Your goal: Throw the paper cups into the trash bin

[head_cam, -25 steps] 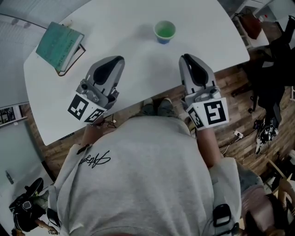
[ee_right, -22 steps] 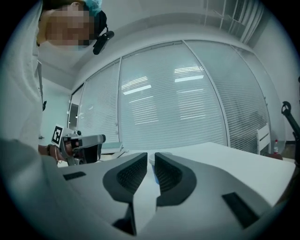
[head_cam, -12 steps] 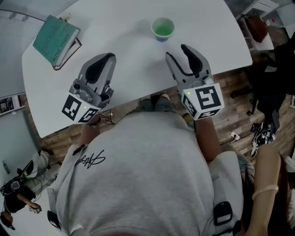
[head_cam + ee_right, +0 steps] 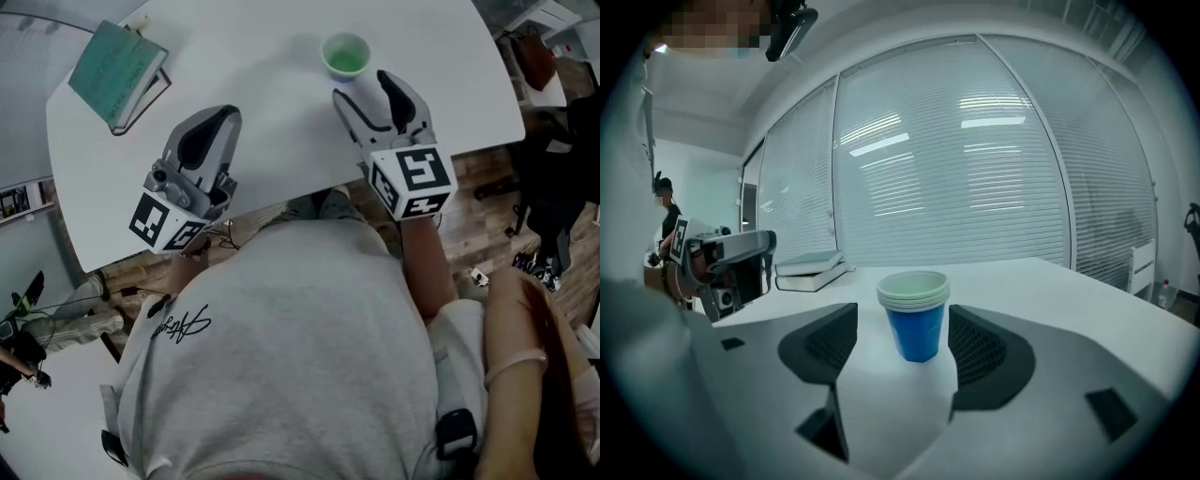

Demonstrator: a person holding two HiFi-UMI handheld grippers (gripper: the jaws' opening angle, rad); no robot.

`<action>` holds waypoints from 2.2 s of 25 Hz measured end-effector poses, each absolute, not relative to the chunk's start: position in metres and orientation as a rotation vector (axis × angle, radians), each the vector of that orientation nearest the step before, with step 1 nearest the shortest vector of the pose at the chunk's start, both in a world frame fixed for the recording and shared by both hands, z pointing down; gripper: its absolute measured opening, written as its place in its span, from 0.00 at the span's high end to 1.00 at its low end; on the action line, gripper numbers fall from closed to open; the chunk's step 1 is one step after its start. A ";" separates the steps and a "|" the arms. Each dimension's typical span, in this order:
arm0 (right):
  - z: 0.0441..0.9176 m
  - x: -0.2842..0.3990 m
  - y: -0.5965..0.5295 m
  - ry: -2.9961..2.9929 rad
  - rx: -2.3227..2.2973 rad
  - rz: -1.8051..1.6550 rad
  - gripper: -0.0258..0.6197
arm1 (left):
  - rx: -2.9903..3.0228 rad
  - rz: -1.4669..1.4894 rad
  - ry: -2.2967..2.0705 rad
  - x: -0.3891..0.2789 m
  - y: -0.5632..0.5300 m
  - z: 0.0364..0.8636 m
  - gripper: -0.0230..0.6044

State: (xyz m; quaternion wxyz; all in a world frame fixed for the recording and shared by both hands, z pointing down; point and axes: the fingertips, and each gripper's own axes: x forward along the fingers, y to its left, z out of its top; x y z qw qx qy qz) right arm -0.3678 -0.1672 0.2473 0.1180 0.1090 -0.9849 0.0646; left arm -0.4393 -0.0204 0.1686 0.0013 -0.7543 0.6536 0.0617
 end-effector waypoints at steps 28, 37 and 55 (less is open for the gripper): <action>0.281 -0.415 -0.194 -2.732 0.359 0.213 0.48 | -2.247 0.158 2.162 -0.463 0.007 0.159 0.96; 0.260 -0.408 -0.190 -2.790 0.460 0.156 0.49 | -2.346 0.224 2.030 -0.470 -0.005 0.154 0.96; 0.209 -0.320 -0.136 -2.876 0.797 0.164 0.50 | -2.679 0.254 1.525 -0.402 -0.045 0.161 0.96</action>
